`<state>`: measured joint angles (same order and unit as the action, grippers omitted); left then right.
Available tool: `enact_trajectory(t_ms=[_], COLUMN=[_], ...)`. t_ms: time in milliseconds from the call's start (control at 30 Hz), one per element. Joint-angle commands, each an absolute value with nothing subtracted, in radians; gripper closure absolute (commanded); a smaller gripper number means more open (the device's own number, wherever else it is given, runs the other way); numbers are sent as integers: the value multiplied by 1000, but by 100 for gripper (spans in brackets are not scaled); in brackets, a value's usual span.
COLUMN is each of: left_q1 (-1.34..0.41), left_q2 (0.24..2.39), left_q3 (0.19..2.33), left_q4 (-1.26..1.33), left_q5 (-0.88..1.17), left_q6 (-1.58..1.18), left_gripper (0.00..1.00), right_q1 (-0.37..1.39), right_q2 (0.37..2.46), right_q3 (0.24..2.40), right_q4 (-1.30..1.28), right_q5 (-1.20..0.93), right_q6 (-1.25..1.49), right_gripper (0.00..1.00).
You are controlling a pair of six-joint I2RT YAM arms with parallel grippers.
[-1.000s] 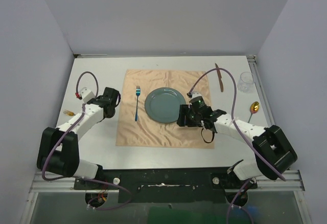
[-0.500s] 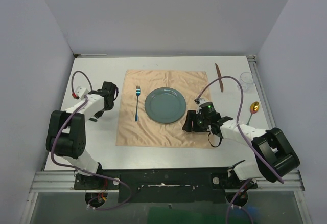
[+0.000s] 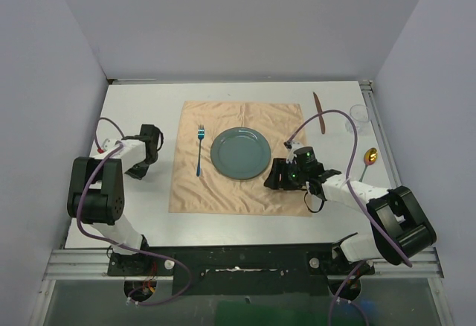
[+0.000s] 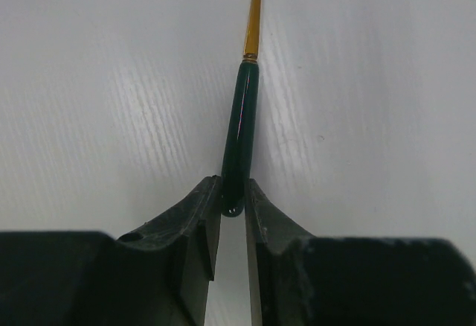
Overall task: Set the dinner table for one person
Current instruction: Pick up the fork at the center of the board.
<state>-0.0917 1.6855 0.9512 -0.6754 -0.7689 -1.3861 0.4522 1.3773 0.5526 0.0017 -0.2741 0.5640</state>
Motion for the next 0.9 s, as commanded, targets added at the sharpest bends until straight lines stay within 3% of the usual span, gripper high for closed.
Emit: enact_trajectory(t_ms=[0, 467, 633, 733, 867], left_q1=[-78, -48, -48, -48, -49], left_q2=[1688, 1724, 1724, 1738, 1761], left_q3=[945, 864, 812, 808, 813], left_q4=[-669, -595, -549, -535, -500], left_q5=[-757, -668, -629, -621, -590], left_q6=[-1424, -1446, -1461, -1458, -1437], left_gripper=[82, 82, 76, 100, 100], right_q1=[446, 436, 436, 435, 434], right_q2=[1354, 1352, 1369, 1365, 1366], right_q3=[547, 543, 546, 542, 539], right_q4=[48, 41, 48, 45, 42], right_q5=[-292, -292, -306, -304, -296], right_q6=[551, 549, 548, 548, 547], right_gripper=[44, 44, 44, 44, 44])
